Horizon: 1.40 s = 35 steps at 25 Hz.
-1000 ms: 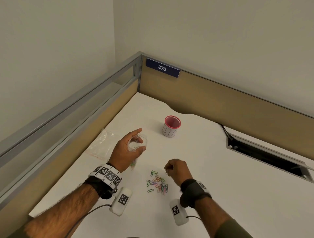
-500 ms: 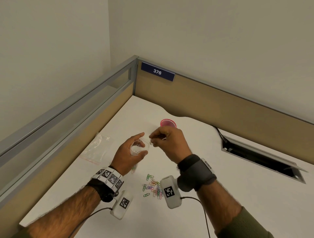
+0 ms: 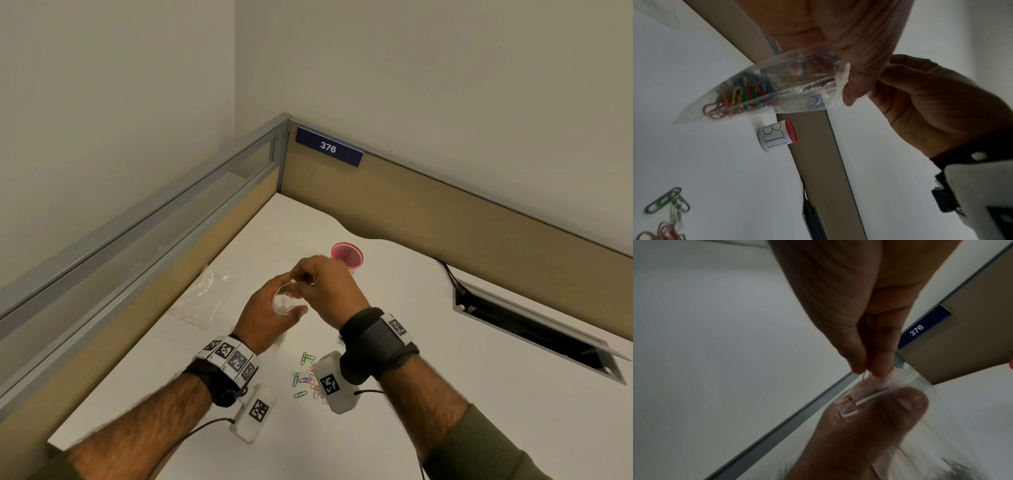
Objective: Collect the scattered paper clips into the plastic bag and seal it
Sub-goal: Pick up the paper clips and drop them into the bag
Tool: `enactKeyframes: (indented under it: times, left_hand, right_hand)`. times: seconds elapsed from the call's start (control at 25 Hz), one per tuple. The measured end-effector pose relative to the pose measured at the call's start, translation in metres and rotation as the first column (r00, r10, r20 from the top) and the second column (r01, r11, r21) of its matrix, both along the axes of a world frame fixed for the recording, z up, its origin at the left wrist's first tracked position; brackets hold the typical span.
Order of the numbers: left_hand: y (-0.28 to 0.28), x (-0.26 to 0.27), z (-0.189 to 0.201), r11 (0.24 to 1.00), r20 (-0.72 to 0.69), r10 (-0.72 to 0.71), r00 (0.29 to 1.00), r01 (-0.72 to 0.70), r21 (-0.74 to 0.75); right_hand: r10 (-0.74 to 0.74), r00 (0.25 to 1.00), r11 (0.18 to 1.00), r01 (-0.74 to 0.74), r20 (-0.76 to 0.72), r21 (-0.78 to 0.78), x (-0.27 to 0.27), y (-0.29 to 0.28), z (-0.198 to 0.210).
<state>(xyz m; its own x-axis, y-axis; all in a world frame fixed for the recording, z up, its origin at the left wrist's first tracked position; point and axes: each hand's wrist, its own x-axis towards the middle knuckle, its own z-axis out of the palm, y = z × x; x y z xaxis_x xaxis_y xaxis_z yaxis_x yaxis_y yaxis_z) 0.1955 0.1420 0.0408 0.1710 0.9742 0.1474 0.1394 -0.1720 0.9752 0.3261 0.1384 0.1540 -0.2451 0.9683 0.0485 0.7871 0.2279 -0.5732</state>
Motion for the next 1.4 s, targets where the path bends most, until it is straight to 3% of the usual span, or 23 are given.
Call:
enactKeyframes:
  times: [0.16, 0.28, 0.32, 0.4, 0.52, 0.68, 0.84, 0.96, 1.08, 1.16, 1.4]
  left_hand:
    - [-0.003, 0.000, 0.001, 1.000, 0.028, -0.015, 1.000, 0.015, -0.003]
    - [-0.004, -0.005, 0.001, 1.000, -0.001, -0.006, 1.000, 0.006, 0.000]
    - [-0.004, -0.009, 0.001, 1.000, -0.002, 0.001, 1.000, -0.001, -0.001]
    - [-0.006, -0.015, -0.001, 1.000, -0.004, 0.014, 1.000, -0.014, 0.002]
    - [-0.006, -0.023, -0.003, 0.999, 0.012, 0.032, 0.999, -0.033, 0.011]
    - [-0.003, -0.030, -0.002, 0.998, 0.016, 0.055, 0.998, -0.055, 0.019]
    - [-0.002, -0.032, -0.003, 0.997, 0.029, 0.071, 0.997, -0.071, 0.016]
    - [-0.002, -0.029, -0.003, 0.998, 0.045, 0.058, 0.997, -0.058, 0.012]
    - [-0.003, -0.025, -0.004, 0.998, 0.069, 0.055, 0.996, -0.056, 0.012]
    - [-0.002, -0.022, -0.005, 0.999, 0.075, 0.045, 0.996, -0.045, 0.010]
    - [0.001, -0.017, -0.005, 1.000, 0.062, 0.021, 0.998, -0.022, 0.010]
  right_hand:
    - [-0.048, 0.988, 0.994, 0.061, -0.150, 0.086, 0.014, -0.004, 0.005]
    - [-0.171, 0.948, 0.978, 0.196, -0.268, 0.070, 0.042, -0.006, -0.019]
    - [-0.218, 0.945, 0.970, 0.237, -0.243, 0.053, 0.051, -0.006, -0.036]
    - [-0.257, 0.965, 0.966, 0.255, -0.054, -0.036, 0.067, -0.007, -0.083]
    - [-0.175, 0.954, 0.940, 0.235, 0.244, -0.246, 0.078, -0.019, -0.148]
    - [-0.095, 0.931, 0.921, 0.216, 0.353, -0.323, 0.080, -0.048, -0.194]
    - [-0.056, 0.949, 0.940, 0.155, 0.309, -0.303, 0.075, -0.070, -0.199]
    - [-0.207, 0.952, 0.919, 0.268, 0.226, -0.288, 0.090, -0.087, -0.200]
    - [-0.284, 0.920, 0.857, 0.370, 0.271, -0.360, 0.093, -0.098, -0.204]
    - [-0.276, 0.909, 0.846, 0.384, 0.312, -0.369, 0.080, -0.094, -0.205]
    - [-0.282, 0.944, 0.891, 0.324, 0.170, -0.318, 0.053, -0.056, -0.200]
